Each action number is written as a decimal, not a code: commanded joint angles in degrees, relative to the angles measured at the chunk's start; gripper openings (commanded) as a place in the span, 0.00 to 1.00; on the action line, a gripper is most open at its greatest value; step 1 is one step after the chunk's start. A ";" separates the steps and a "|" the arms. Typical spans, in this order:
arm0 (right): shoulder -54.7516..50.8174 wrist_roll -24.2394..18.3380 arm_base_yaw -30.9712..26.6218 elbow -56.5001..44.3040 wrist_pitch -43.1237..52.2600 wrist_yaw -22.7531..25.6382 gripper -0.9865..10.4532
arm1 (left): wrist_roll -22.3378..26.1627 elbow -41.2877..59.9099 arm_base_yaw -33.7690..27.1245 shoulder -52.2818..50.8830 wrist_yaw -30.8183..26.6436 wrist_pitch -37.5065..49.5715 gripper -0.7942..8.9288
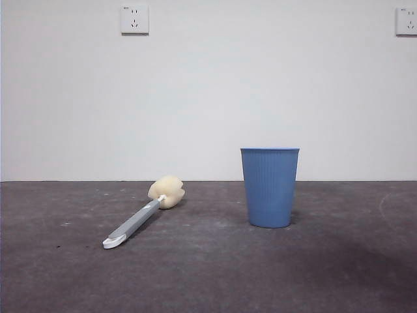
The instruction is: Pick up the cup brush,pick up the cup,insert the brush into the cup,clean the cup,put the cup brush back,put the cup back to the fixed position on the table
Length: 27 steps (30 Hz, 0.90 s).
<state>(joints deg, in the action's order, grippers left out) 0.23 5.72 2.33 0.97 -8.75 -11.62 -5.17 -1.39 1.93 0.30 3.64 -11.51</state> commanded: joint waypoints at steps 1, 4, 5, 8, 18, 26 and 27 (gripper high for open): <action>-0.17 5.90 -0.02 -0.44 1.62 -0.33 0.09 | -4.04 0.37 -0.15 -0.13 1.49 -0.11 0.08; -0.07 12.76 -0.02 1.11 1.81 -0.35 0.08 | -7.54 -0.66 -0.15 -0.13 4.55 -0.15 0.07; 0.15 14.25 0.00 1.86 1.84 -0.37 0.08 | -8.55 -1.25 -0.13 -0.11 5.57 -0.24 0.07; 1.22 15.67 0.09 4.48 1.79 -0.48 0.08 | -9.75 -3.85 -0.13 -0.04 7.23 -1.33 0.07; 11.30 14.10 1.53 19.67 -8.66 -4.76 0.08 | -9.81 -17.70 -0.13 5.20 10.08 -13.31 0.07; 23.87 2.97 1.99 36.39 -29.22 -14.84 0.08 | -3.87 -30.38 -0.09 15.19 18.27 -26.97 0.07; 25.24 1.36 1.99 38.16 -31.89 -15.65 0.08 | -2.93 -31.74 -0.09 16.41 19.45 -28.65 0.07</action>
<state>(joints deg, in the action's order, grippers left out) 24.51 11.66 4.16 37.60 -38.33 -26.59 -11.27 -32.23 1.93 15.90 22.02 -39.11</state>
